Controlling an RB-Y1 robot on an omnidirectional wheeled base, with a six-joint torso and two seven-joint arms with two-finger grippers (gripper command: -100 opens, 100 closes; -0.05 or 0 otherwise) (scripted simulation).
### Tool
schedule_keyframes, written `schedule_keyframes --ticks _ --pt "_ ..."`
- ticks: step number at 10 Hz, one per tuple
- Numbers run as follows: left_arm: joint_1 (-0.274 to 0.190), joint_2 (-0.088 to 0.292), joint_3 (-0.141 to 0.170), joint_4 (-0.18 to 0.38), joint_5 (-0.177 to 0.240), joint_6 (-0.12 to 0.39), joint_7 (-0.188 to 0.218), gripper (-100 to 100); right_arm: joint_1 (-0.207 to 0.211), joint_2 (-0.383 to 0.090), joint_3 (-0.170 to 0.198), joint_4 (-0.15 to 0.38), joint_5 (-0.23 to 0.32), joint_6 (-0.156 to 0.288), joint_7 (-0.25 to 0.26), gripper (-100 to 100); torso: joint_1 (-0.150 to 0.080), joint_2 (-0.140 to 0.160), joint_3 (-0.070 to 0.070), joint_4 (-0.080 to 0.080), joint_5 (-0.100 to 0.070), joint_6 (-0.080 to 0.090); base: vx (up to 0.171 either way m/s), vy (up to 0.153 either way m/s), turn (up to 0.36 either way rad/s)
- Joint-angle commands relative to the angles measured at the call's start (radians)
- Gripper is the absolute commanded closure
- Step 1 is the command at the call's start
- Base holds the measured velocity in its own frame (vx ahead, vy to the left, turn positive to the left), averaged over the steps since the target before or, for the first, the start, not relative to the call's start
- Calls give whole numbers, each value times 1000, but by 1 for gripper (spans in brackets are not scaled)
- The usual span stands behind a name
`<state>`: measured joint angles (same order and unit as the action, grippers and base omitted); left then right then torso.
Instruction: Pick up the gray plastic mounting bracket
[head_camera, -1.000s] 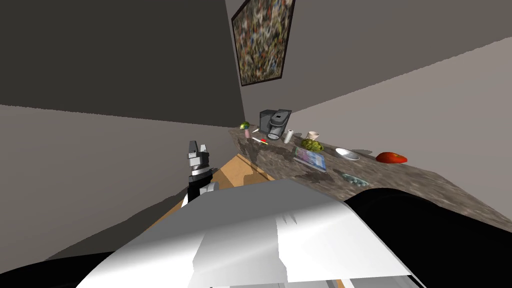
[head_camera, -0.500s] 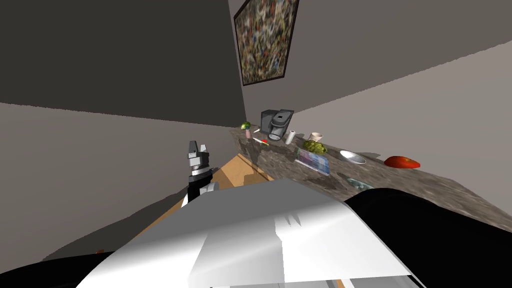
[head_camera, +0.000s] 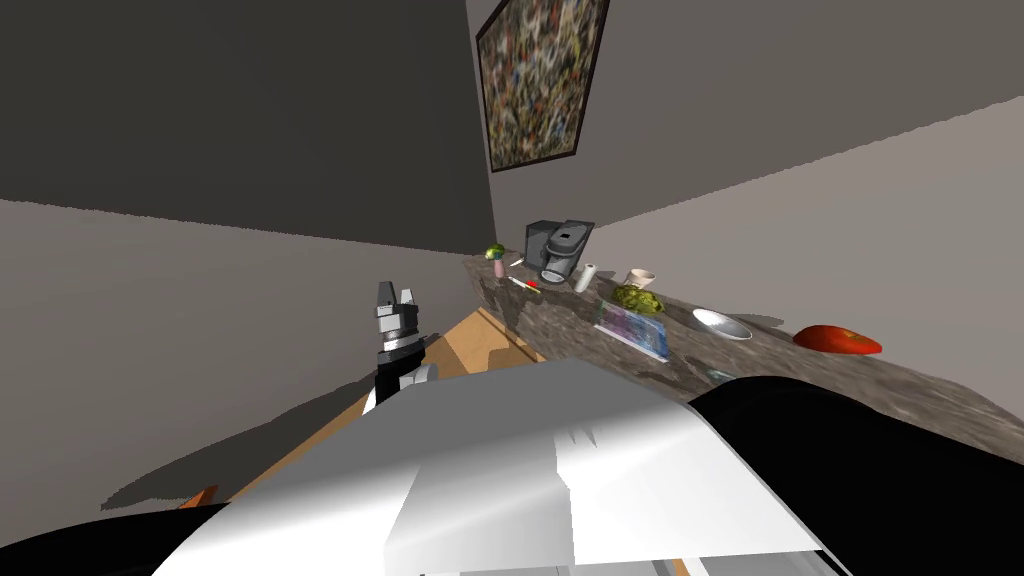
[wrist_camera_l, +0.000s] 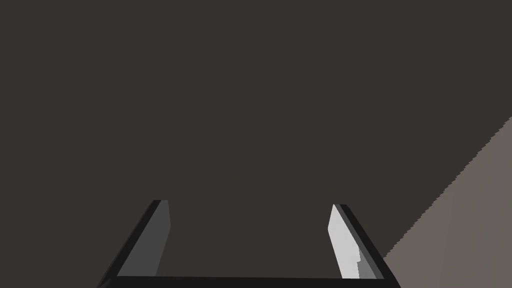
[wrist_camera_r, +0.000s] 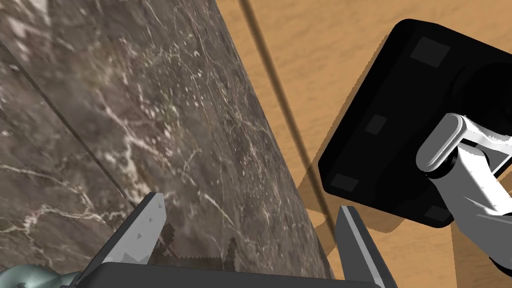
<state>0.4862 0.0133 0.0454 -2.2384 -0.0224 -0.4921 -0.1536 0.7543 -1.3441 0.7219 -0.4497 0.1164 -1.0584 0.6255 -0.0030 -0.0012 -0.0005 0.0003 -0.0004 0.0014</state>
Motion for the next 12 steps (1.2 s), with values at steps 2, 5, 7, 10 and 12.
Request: schedule_keyframes --ticks 2,5,7,10,12 --pt "0 0 0 0 0 0 0 0 -7 -41 14 45 -1 -11 15 -100 -5 -4 -2 -1 -1 0 103 -104 141" --pt "0 0 0 0 0 0 0 0 -28 -58 31 92 1 -33 36 -100 -1 -2 -1 -1 -1 0 77 -55 100" --pt "0 0 0 0 0 0 0 0 -28 -58 31 92 1 -33 36 -100 -4 -4 -3 -1 -2 1 62 -59 58" --pt "0 0 0 0 0 0 0 0 -61 -28 49 115 7 -52 54 -100 -5 -7 -4 -2 -2 0 107 -76 132" --pt "0 0 0 0 0 0 0 0 -77 4 49 124 21 -33 57 -100 1 0 0 0 0 1 3 -14 40"
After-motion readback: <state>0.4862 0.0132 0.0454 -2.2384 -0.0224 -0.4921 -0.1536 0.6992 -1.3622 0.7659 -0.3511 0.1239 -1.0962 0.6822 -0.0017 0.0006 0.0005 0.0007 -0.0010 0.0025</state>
